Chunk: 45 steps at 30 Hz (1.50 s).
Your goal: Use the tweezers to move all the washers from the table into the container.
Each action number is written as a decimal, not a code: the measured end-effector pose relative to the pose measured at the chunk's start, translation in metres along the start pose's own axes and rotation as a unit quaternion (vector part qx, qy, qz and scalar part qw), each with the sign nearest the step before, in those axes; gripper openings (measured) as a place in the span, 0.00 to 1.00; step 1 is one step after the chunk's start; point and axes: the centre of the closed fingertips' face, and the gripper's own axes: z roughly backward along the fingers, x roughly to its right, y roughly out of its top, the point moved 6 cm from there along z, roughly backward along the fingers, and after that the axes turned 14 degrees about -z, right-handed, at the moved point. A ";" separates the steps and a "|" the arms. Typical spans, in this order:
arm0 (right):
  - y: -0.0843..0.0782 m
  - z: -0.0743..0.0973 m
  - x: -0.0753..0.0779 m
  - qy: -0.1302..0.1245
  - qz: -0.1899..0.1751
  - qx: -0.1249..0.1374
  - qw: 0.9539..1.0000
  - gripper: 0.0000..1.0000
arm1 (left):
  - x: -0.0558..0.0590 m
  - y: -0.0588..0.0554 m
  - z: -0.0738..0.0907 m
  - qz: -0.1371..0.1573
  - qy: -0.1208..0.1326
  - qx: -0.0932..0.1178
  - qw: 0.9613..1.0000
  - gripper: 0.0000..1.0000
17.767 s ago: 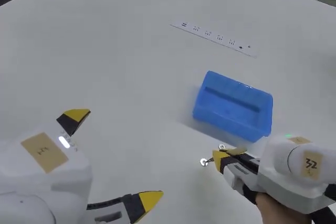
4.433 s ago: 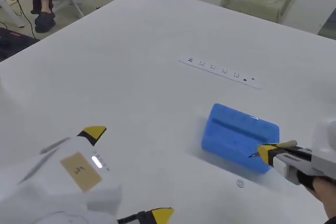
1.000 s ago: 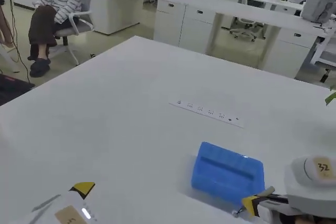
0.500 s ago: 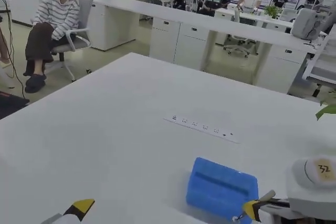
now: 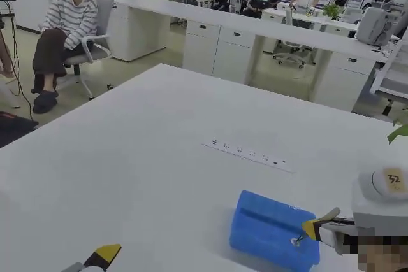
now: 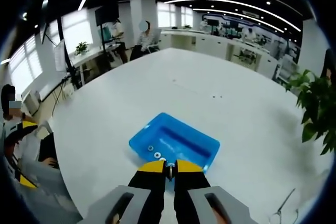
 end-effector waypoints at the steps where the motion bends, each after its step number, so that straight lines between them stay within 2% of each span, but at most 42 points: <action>1: 0.000 -0.002 0.001 -0.001 -0.001 -0.001 1.000 0.01 | -0.002 0.001 0.001 0.001 0.003 0.003 1.000 0.91; 12: -0.008 -0.035 0.015 -0.013 -0.011 -0.031 0.999 0.01 | -0.006 0.002 -0.003 0.002 0.000 -0.005 1.000 0.89; 20: -0.013 -0.052 0.021 -0.017 -0.008 -0.056 0.998 0.01 | -0.010 0.009 -0.006 0.001 -0.006 0.004 1.000 0.89; 23: -0.017 -0.056 0.021 -0.021 -0.001 -0.063 0.998 0.02 | -0.012 0.011 -0.008 0.003 -0.007 0.009 1.000 0.89; 29: -0.022 -0.061 0.024 -0.032 0.017 -0.073 0.997 0.02 | -0.014 0.011 -0.009 0.002 -0.006 0.005 1.000 0.87; 35: -0.032 -0.067 0.026 -0.033 0.009 -0.084 0.996 0.02 | -0.015 0.012 -0.008 0.008 -0.009 0.010 1.000 0.88; 36: -0.030 -0.065 0.026 -0.033 0.013 -0.068 0.997 0.02 | -0.015 0.012 -0.008 0.008 -0.007 0.009 1.000 0.88; 37: -0.031 -0.065 0.025 -0.033 0.012 -0.076 0.996 0.02 | -0.016 0.012 -0.008 0.008 -0.006 0.009 1.000 0.88; 45: -0.029 -0.066 0.027 -0.035 0.013 -0.071 0.997 0.02 | -0.017 0.013 -0.006 0.003 -0.003 0.007 1.000 0.87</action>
